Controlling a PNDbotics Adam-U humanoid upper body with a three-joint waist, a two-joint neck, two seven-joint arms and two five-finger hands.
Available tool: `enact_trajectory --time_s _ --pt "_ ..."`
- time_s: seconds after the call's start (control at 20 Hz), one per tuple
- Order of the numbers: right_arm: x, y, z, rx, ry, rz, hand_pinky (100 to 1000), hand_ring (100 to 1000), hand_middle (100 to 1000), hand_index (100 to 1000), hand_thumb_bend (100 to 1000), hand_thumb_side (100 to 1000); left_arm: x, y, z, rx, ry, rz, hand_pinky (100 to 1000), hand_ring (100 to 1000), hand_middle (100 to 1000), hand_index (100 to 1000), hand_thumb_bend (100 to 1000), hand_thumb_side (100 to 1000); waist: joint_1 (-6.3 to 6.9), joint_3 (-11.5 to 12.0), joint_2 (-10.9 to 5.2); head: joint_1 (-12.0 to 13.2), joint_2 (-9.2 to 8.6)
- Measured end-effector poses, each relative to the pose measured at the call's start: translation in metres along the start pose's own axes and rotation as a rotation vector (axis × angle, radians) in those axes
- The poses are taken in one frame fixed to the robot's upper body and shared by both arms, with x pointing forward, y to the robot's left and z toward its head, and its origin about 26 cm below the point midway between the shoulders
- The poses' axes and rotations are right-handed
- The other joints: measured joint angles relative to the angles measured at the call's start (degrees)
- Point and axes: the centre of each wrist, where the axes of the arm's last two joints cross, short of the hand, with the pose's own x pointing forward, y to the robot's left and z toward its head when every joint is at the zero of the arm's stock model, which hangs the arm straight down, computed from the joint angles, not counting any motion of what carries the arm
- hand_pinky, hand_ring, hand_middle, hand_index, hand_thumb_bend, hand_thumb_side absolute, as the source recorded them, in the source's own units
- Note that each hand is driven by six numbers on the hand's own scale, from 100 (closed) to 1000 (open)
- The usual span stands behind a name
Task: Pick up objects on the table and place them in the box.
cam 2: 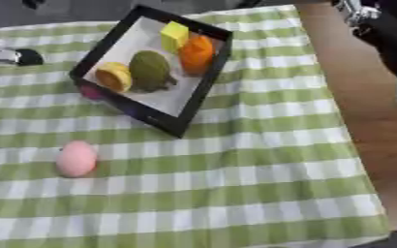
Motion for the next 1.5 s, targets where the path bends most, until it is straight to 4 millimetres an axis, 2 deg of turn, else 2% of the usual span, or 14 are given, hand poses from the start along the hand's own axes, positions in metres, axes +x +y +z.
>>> enact_trajectory --time_s 0.25,0.5,0.75,1.05,1.5 --pt "-0.002 0.000 0.001 -0.001 0.009 0.001 993 822 709 769 173 354 0.032 -0.009 0.016 -0.049 0.024 -0.024 822 713 760 850 632 359 -0.27 0.7 0.00 -0.3 0.00" --pt "-0.002 0.000 0.002 -0.001 0.010 0.004 994 823 709 769 172 356 0.044 -0.024 0.021 -0.159 0.048 -0.012 821 705 755 848 607 338 -0.59 1.2 0.00 -1.1 0.00" --pt "-0.002 0.000 0.002 0.002 0.010 0.007 994 823 710 769 172 358 0.042 -0.036 0.019 -0.226 0.065 0.023 818 692 741 844 591 309 -0.95 1.4 0.00 -1.4 0.00" --pt "-0.002 0.000 0.001 0.005 0.009 0.007 995 823 710 768 170 359 0.038 -0.058 0.005 -0.283 0.055 0.066 806 674 713 822 585 293 -1.13 1.5 0.00 -1.6 0.00" --pt "-0.001 0.000 0.000 0.007 0.003 0.007 996 826 714 768 147 369 0.008 -0.099 -0.011 -0.353 0.133 0.060 795 691 730 814 583 265 -1.35 1.6 0.00 -1.3 0.00"
